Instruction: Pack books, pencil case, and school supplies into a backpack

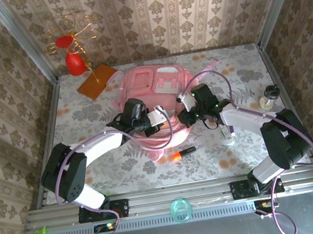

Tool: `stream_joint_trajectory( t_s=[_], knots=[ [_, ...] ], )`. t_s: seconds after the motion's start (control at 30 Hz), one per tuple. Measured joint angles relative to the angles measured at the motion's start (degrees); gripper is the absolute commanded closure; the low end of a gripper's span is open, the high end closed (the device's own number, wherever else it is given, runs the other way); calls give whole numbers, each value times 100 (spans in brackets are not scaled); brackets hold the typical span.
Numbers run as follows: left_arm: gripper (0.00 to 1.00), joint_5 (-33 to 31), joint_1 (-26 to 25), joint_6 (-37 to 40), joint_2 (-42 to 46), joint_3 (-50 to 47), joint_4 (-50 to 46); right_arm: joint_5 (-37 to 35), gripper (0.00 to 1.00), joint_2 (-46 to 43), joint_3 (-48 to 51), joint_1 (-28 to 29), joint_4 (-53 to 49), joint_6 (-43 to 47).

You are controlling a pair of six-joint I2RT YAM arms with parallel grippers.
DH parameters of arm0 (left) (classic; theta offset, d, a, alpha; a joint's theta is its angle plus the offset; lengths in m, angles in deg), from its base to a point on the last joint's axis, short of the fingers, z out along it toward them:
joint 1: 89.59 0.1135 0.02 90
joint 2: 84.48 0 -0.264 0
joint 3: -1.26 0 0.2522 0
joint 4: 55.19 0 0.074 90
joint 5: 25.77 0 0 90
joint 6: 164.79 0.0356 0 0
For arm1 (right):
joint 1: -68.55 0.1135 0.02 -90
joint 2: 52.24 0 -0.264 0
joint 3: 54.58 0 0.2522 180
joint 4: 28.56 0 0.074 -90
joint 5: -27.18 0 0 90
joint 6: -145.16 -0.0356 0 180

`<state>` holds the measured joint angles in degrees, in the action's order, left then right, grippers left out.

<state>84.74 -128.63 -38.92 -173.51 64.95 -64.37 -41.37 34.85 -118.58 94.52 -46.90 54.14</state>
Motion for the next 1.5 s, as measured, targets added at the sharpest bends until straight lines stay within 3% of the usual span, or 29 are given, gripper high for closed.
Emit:
stream_joint_trajectory(
  t_s=[0.63,1.03,1.5],
  knots=[
    [100,-752,-369,-1493,-514,22,461,-140,100,-289,1093,166,1569,-374],
    [100,-577,-295,-1161,-133,20,463,-518,100,-938,352,55,-138,444],
    [100,-247,-136,-1126,11,11,356,-83,100,-999,546,66,267,391]
  ],
)
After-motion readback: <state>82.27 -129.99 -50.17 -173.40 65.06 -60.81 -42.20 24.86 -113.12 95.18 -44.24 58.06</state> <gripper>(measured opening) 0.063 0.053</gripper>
